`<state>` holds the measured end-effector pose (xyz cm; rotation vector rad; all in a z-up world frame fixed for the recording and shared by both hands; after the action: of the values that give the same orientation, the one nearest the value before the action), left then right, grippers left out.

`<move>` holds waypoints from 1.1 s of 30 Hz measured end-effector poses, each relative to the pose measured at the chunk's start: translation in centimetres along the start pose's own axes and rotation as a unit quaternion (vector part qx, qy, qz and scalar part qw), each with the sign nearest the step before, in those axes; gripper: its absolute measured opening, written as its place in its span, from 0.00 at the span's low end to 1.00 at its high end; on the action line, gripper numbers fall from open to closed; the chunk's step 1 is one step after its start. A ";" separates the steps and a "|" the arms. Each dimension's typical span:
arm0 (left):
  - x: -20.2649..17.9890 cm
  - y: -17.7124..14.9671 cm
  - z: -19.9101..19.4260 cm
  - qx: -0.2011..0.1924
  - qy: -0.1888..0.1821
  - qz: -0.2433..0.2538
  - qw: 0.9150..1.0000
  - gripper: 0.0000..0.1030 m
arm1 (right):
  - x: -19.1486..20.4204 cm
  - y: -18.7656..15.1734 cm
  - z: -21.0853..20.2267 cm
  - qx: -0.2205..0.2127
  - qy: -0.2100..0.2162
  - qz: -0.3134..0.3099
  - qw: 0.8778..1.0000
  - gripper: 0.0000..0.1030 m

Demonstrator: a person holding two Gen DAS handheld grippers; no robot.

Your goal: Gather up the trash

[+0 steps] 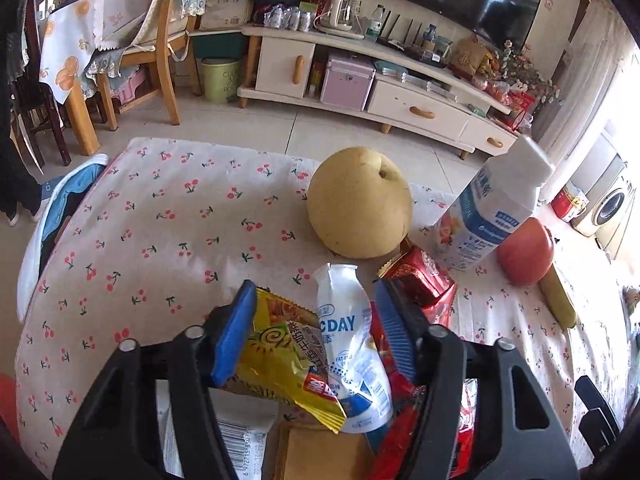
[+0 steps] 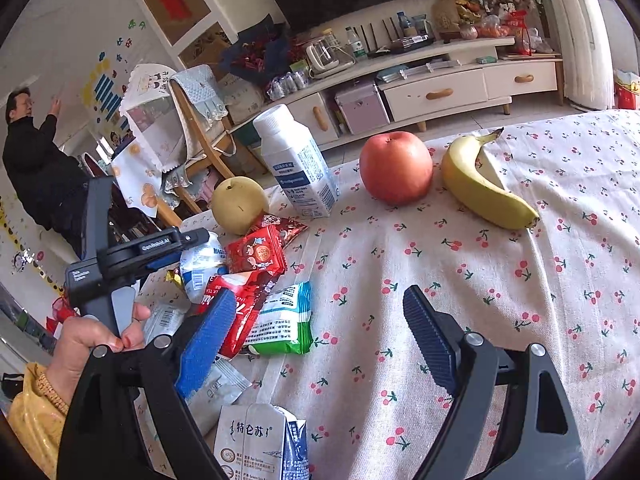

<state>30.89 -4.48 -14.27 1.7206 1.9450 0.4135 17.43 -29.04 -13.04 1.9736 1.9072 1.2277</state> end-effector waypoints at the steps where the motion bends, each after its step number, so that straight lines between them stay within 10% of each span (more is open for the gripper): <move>1: 0.0 -0.2 0.4 0.006 0.006 0.002 1.000 0.51 | 0.0 0.0 0.0 0.000 0.001 0.000 1.000 0.83; 8: -1.4 -3.3 -0.4 0.019 0.015 0.043 0.999 0.43 | -0.2 -0.1 0.0 0.007 -0.006 -0.010 1.000 0.82; 20: -6.0 -12.2 -5.3 0.083 -0.090 0.106 0.987 0.43 | 0.9 -0.3 -0.5 0.005 0.001 -0.017 1.000 0.82; 23: -5.8 -11.4 -6.5 0.067 -0.090 0.109 0.988 0.45 | 0.9 -0.3 -0.5 0.007 0.000 -0.017 1.000 0.82; 26: -5.9 -8.7 -7.8 0.016 -0.076 0.128 0.989 0.80 | 0.8 -0.3 -0.5 0.006 -0.002 -0.014 1.000 0.82; 33: -8.5 -4.0 -2.9 0.038 -0.070 0.231 0.970 0.82 | 0.4 -0.2 -0.2 0.009 0.004 -0.006 1.000 0.82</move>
<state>26.57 -13.18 -12.55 2.1920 1.4691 0.3690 17.04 -28.77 -12.86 1.9654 1.9386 1.2203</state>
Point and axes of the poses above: each gripper's, at about its wrist camera, not at the fingertips, and z roughly the way its jaws point, x to its left, y to its top, the point moved 4 cm from there along z, roughly the way its jaws point, and after that the axes turned 3 degrees about x, right-handed, at the moved point
